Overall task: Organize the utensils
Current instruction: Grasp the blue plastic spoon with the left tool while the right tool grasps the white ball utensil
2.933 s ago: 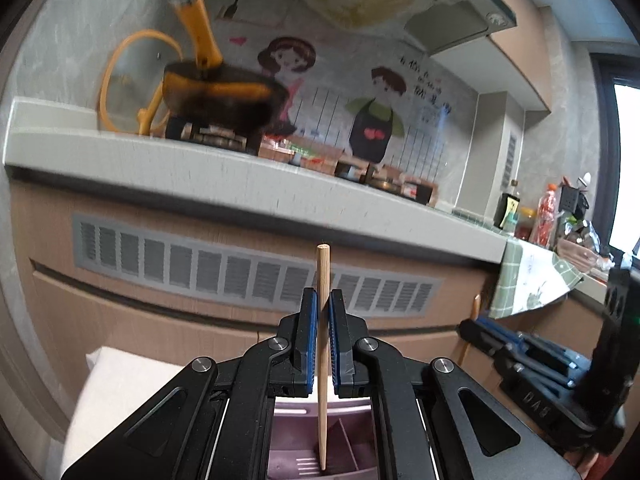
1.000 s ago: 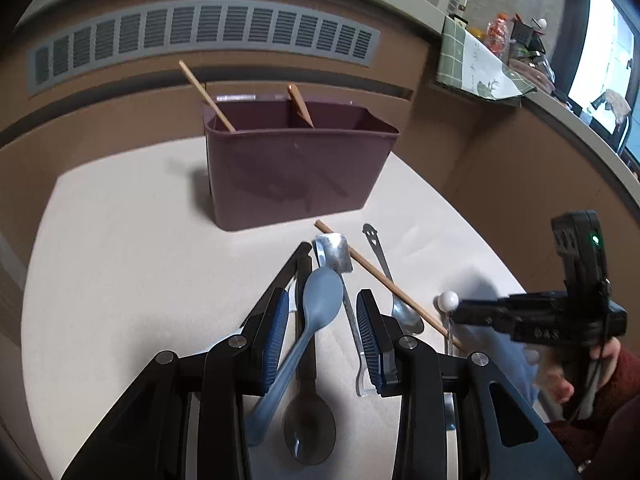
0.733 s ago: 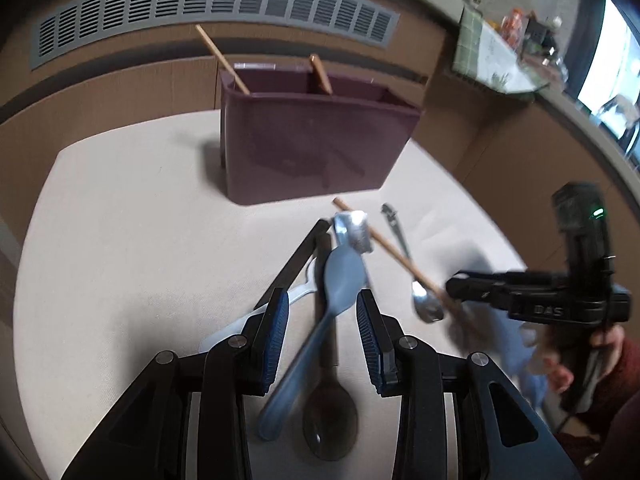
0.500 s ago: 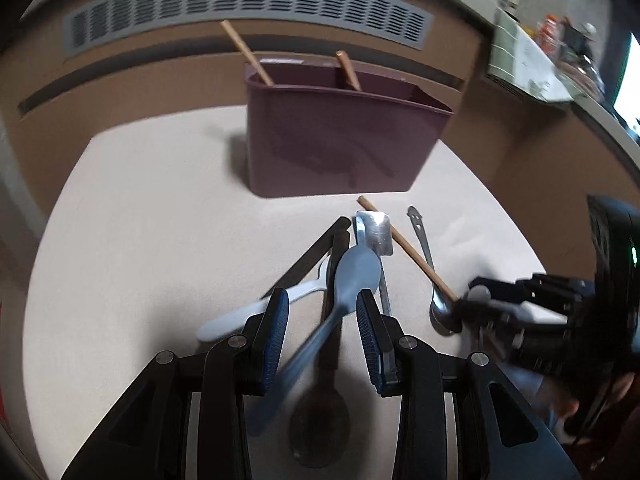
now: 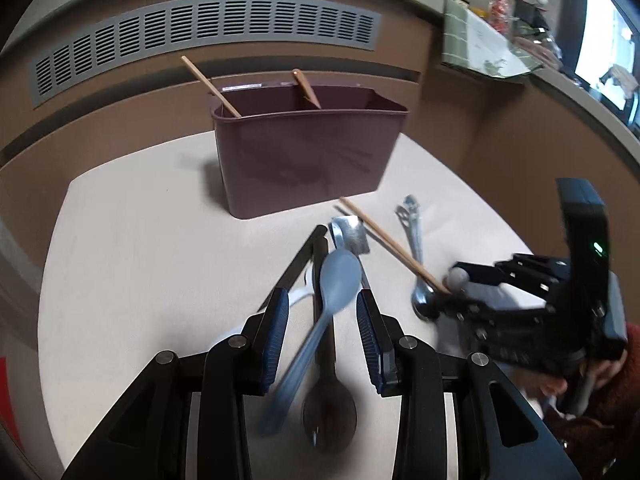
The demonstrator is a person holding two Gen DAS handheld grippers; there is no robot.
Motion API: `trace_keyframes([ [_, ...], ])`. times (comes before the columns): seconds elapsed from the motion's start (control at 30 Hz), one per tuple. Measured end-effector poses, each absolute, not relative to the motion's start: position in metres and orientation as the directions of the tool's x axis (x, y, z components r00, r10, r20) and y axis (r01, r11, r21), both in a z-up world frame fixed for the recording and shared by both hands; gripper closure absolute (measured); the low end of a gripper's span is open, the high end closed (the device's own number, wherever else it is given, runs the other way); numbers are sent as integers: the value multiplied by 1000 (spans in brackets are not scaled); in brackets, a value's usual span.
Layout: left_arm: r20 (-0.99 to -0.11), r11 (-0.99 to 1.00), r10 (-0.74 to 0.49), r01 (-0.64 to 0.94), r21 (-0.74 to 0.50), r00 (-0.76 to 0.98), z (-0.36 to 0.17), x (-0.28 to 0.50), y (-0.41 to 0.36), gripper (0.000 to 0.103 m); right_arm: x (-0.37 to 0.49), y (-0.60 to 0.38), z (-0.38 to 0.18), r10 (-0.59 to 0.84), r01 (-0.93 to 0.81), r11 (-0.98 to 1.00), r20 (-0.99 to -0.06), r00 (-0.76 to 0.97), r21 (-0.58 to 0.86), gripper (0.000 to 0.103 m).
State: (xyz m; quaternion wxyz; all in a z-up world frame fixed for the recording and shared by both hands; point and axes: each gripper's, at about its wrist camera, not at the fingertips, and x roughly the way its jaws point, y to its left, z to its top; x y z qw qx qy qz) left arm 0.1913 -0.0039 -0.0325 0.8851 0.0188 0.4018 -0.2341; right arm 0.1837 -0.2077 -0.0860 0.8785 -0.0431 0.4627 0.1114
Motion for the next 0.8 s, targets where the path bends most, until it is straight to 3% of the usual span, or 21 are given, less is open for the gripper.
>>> trace_keyframes([
  [0.1,-702,890,-411,424,-169,582,-32,185,1,66,184,-216,-85,174,-198,977,-816,551,74,64],
  [0.17,-701,892,-411,415,-178,583,-35,185,-1,66,185,-220,-84,152,-188,981,-821,551,55,78],
  [0.23,-705,892,-407,421,-168,581,-36,186,-7,66,186,-221,-79,174,-214,975,-817,549,64,84],
  [0.4,-727,864,-425,481,-148,539,-36,196,-29,66,184,-230,-38,212,-264,964,-728,652,45,84],
  [0.53,-784,886,-334,459,-72,523,-46,213,-47,67,182,-240,-14,260,-284,956,-665,701,74,84],
  [0.67,-789,887,-340,454,-87,512,-48,210,-52,66,175,-238,-8,271,-308,950,-646,714,59,84],
  [0.8,-809,880,-289,475,-14,512,-48,209,-62,66,167,-239,-5,272,-316,948,-631,727,44,84],
])
